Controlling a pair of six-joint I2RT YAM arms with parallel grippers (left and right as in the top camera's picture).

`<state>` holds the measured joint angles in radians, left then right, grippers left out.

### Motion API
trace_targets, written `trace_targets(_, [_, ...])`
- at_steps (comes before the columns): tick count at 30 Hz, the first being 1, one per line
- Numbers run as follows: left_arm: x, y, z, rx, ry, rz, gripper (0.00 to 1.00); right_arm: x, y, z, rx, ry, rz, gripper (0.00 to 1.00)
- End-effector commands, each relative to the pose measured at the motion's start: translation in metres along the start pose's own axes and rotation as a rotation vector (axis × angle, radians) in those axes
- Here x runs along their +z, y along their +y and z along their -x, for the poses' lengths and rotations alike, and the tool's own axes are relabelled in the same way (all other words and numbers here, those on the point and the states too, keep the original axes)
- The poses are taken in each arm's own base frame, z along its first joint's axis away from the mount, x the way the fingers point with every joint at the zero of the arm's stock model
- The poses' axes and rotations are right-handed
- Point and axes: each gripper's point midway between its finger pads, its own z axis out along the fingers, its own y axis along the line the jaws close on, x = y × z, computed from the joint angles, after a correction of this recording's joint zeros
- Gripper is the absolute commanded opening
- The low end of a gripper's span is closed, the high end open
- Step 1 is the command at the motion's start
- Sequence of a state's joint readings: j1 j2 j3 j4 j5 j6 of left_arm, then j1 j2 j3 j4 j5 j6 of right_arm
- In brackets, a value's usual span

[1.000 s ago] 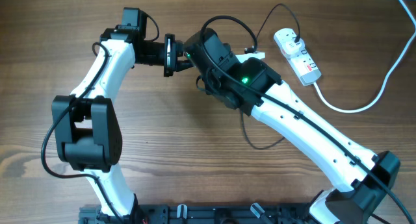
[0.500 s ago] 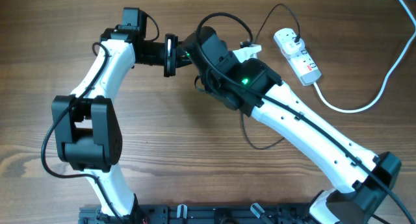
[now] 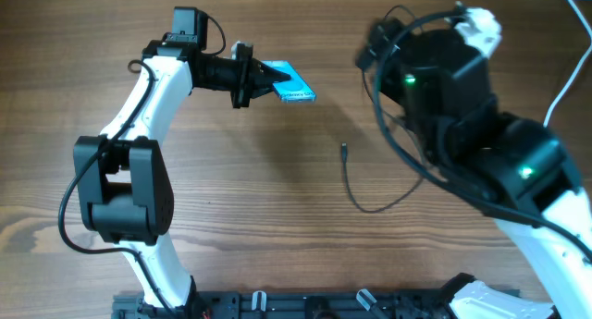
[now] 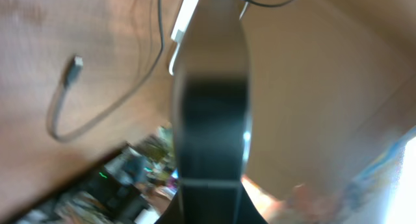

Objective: Plug charger to phone and switch on socket
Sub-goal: 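Release the phone from the right gripper and move right arm to cable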

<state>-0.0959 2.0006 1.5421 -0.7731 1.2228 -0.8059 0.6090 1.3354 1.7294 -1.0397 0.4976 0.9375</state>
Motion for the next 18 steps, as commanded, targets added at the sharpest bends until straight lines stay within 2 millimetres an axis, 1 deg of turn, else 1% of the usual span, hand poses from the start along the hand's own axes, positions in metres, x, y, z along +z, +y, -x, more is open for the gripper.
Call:
trace_targets(1, [-0.006,-0.009,-0.001,0.385,-0.034,0.016,0.04,0.036,-0.042,-0.033,-0.276,0.188,-0.129,0.96])
trace_targets(3, [-0.006,-0.007,0.000,0.419,-0.043,0.028,0.04,0.053,-0.050,-0.060,-0.380,0.336,-0.092,0.92])
trace_targets(4, [-0.006,-0.007,0.000,0.441,-0.043,0.029,0.04,0.065,-0.057,-0.079,-0.431,0.430,-0.072,0.90])
trace_targets(5, [-0.007,-0.005,0.003,0.444,-0.054,0.042,0.04,0.073,-0.064,-0.092,-0.454,0.485,-0.074,0.89])
trace_targets(7, [-0.011,0.005,0.017,0.430,-0.119,0.112,0.04,0.092,-0.084,-0.121,-0.474,0.583,-0.126,0.81])
trace_targets(8, [-0.015,0.010,0.025,0.426,-0.157,0.152,0.04,0.100,-0.092,-0.134,-0.482,0.620,-0.147,0.81])
trace_targets(9, [-0.020,0.017,0.034,0.413,-0.198,0.195,0.04,0.108,-0.099,-0.150,-0.491,0.667,-0.151,0.81])
trace_targets(10, [-0.030,0.028,0.044,0.363,-0.256,0.253,0.04,0.115,-0.103,-0.168,-0.511,0.722,-0.125,0.81])
trace_targets(11, [-0.039,0.037,0.051,0.321,-0.295,0.292,0.04,0.121,-0.103,-0.184,-0.533,0.773,-0.087,0.81])
trace_targets(12, [-0.048,0.044,0.057,0.283,-0.327,0.324,0.04,0.126,-0.103,-0.199,-0.538,0.820,-0.050,0.79])
trace_targets(13, [-0.052,0.047,0.058,0.270,-0.337,0.334,0.04,0.129,-0.104,-0.211,-0.526,0.855,-0.028,0.77])
trace_targets(14, [-0.057,0.051,0.059,0.249,-0.344,0.341,0.04,0.133,-0.106,-0.221,-0.518,0.885,-0.022,0.66])
trace_targets(15, [-0.060,0.053,0.059,0.238,-0.346,0.341,0.04,0.137,-0.109,-0.230,-0.508,0.910,-0.023,0.51])
trace_targets(16, [-0.064,0.054,0.060,0.226,-0.350,0.341,0.04,0.140,-0.113,-0.235,-0.507,0.924,-0.033,0.42])
trace_targets(18, [-0.068,0.055,0.061,0.219,-0.358,0.338,0.04,0.150,-0.122,-0.249,-0.510,0.949,-0.053,0.38])
